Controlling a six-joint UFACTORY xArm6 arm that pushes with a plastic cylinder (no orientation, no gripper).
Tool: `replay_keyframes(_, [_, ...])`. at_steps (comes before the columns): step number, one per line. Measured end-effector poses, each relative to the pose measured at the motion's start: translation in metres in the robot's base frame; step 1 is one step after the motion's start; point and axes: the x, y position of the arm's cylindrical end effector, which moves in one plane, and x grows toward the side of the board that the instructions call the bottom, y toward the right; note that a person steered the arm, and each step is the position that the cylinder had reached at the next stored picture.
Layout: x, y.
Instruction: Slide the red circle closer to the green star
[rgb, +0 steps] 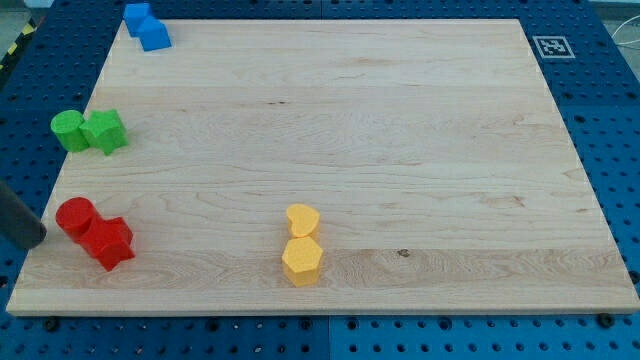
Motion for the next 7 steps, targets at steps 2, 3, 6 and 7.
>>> replay_keyframes(2, [0.015, 0.022])
replay_keyframes(3, [0.015, 0.041])
replay_keyframes(6, [-0.002, 0.052])
replay_keyframes(7, [-0.011, 0.052])
